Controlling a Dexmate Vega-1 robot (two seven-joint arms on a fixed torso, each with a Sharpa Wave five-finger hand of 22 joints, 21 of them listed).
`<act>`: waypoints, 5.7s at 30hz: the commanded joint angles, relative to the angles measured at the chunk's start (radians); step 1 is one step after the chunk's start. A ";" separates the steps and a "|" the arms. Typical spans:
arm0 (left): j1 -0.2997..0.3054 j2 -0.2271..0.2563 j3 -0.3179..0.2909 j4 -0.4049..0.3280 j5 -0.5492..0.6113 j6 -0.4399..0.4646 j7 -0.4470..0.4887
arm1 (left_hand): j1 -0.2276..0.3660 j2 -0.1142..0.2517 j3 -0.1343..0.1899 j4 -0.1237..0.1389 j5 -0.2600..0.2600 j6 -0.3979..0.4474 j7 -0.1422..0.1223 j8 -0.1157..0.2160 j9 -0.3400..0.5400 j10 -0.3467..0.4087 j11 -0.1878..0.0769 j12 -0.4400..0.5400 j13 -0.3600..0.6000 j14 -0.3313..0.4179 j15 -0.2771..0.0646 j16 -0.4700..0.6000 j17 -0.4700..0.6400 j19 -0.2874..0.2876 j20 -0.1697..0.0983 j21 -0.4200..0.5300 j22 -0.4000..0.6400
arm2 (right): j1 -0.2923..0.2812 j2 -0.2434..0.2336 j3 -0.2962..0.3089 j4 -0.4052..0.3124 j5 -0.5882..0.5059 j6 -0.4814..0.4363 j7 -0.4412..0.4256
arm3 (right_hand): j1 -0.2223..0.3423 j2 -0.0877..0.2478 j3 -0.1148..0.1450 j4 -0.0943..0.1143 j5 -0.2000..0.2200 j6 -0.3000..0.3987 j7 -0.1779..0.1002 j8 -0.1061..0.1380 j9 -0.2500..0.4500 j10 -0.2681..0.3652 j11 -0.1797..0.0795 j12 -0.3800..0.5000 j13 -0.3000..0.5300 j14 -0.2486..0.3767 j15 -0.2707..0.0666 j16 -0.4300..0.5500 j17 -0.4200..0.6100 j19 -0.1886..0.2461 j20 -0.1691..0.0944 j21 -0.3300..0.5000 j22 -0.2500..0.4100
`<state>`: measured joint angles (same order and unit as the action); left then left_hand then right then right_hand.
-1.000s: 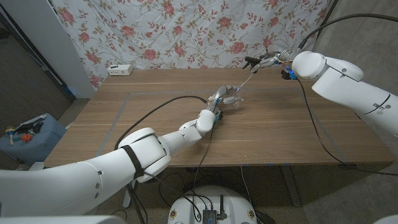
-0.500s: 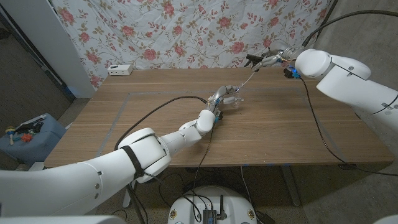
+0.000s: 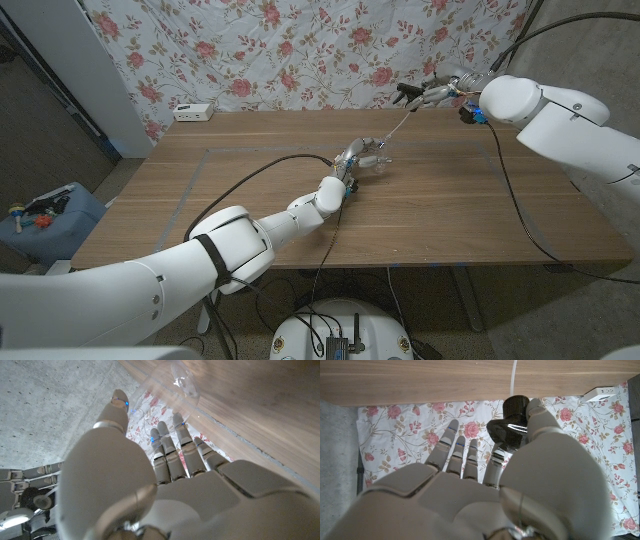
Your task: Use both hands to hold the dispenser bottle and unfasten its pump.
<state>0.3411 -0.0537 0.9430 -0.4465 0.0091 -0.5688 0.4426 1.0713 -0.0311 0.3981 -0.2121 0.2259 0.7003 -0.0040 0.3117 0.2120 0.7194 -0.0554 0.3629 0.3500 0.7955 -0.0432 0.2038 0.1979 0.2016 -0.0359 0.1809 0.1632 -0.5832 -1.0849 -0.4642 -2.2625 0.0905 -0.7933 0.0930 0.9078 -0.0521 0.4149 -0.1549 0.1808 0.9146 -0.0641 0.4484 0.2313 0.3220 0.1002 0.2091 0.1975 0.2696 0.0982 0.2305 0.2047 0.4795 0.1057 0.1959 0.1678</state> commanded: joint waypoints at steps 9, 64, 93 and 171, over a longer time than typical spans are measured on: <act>0.010 0.012 -0.008 -0.013 0.003 -0.012 0.002 | -0.122 0.139 0.059 0.053 0.005 0.190 -0.052 0.004 0.005 0.148 -0.114 0.003 0.206 0.056 -0.121 0.009 0.006 0.006 -0.058 0.000 0.001 | -0.011 -0.026 0.028 -0.041 0.033 -0.027 -0.033 | 0.004 0.012 0.005 0.001 0.000 0.012 0.003 0.004 0.003 0.004 0.000 -0.001 0.003 0.013 0.000 0.002 0.002 0.015 0.000 -0.001 0.001; 0.229 0.188 -0.188 -0.487 -0.067 0.153 -0.043 | -0.130 0.109 0.089 0.048 0.010 0.182 -0.067 -0.015 -0.001 0.154 -0.108 -0.043 0.161 0.036 -0.138 -0.028 -0.034 0.006 -0.053 0.002 0.001 | 0.054 0.046 -0.068 0.082 0.019 -0.117 -0.121 | 0.008 0.015 0.003 0.000 0.000 0.017 -0.002 0.006 -0.002 0.012 0.000 -0.005 0.003 0.020 -0.008 -0.002 0.002 0.016 -0.005 -0.004 0.001; 0.311 0.287 -0.251 -0.648 -0.103 0.198 -0.090 | -0.147 0.074 0.100 0.050 0.001 0.153 -0.057 -0.058 -0.013 0.136 -0.097 -0.094 0.111 -0.013 -0.136 -0.035 -0.038 -0.012 -0.043 -0.002 0.002 | 0.103 0.143 -0.182 0.148 -0.080 -0.163 -0.145 | 0.000 0.012 0.004 0.003 0.000 0.006 -0.007 0.001 -0.003 0.016 -0.005 -0.006 0.003 0.026 -0.017 -0.005 0.002 0.017 -0.013 -0.005 0.001; 0.304 0.285 -0.240 -0.526 -0.072 0.145 -0.064 | -0.189 0.043 0.112 0.060 -0.016 0.110 -0.065 -0.117 -0.018 0.086 -0.083 -0.157 0.031 -0.086 -0.130 -0.035 -0.038 -0.054 -0.008 -0.002 0.002 | 0.054 0.278 -0.211 0.275 -0.131 -0.117 -0.243 | -0.008 0.008 0.021 0.002 0.002 0.018 -0.021 0.008 -0.007 0.045 -0.019 -0.005 0.003 0.060 -0.045 -0.005 0.005 0.039 -0.033 -0.002 0.002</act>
<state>0.6421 0.2310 0.7009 -0.9773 -0.0595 -0.4329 0.3786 1.0036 -0.0983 0.4249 -0.2379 0.2082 0.7573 -0.0113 0.1952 0.1905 0.7799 -0.1058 0.2044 0.3796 0.7159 -0.0672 0.1696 0.1585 0.1549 -0.0395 0.1809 0.1632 -0.5245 -0.8131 -0.6759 -1.9958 -0.0533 -0.9012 -0.1458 0.9027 -0.0451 0.4321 -0.1544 0.1781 0.9106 -0.0682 0.4480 0.2213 0.3575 0.0785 0.2041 0.1975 0.3216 0.0537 0.2280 0.2069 0.5152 0.0733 0.1922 0.1678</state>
